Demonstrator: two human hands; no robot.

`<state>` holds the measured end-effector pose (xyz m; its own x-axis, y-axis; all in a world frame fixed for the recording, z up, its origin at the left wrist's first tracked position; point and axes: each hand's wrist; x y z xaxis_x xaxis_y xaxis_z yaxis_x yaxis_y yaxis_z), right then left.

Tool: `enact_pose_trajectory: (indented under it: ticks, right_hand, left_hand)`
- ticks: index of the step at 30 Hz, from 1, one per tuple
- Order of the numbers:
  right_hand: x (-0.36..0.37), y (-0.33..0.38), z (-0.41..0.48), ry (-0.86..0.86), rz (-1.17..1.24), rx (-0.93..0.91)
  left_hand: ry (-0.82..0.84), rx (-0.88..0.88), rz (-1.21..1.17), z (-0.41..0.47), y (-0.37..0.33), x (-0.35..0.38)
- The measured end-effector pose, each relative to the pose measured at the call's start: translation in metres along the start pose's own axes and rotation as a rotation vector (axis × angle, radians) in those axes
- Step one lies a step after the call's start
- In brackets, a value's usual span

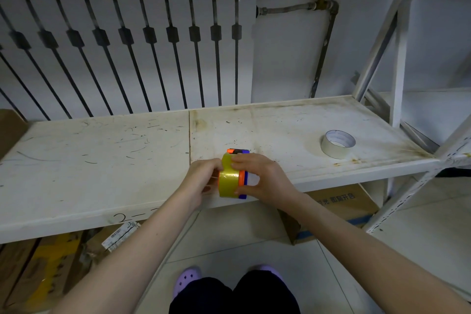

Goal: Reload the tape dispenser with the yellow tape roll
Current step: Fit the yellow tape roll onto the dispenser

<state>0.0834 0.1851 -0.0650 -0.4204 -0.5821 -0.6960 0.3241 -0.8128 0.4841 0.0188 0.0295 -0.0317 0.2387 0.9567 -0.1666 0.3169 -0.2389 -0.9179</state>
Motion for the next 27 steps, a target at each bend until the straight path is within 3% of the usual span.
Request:
enact_pose_trajectory:
  ticks: [4, 10, 15, 19, 25, 27]
  right_hand:
    - [0.0, 0.001, 0.001, 0.036, -0.046, -0.19]
    - [-0.008, 0.008, 0.017, -0.053, 0.121, 0.14]
    - [-0.002, 0.006, 0.028, 0.201, 0.061, 0.335]
    - [-0.003, 0.004, 0.022, 0.167, 0.019, 0.284]
    - [0.001, 0.003, 0.009, 0.091, -0.048, 0.045]
    - [-0.002, 0.002, 0.008, 0.089, 0.001, 0.041]
  left_hand:
    - [-0.015, -0.059, -0.021, 0.006, -0.005, 0.007]
    - [0.043, -0.063, -0.047, 0.002, -0.007, 0.013]
    - [0.047, -0.041, 0.051, 0.005, -0.006, 0.011]
    - [0.049, 0.002, 0.11, 0.008, 0.001, 0.007]
    - [0.071, -0.03, -0.061, 0.004, 0.0, 0.01]
    - [0.066, -0.024, -0.063, 0.004, 0.0, 0.01]
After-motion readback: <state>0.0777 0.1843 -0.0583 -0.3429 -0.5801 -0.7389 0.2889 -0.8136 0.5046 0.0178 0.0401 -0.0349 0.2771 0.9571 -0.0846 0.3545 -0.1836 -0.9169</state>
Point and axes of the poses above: each hand's wrist, its own z-axis towards the middle knuckle, its own x-axis out of the palm, y = z × x, and after that the axes turned 6 degrees about -y, right-handed
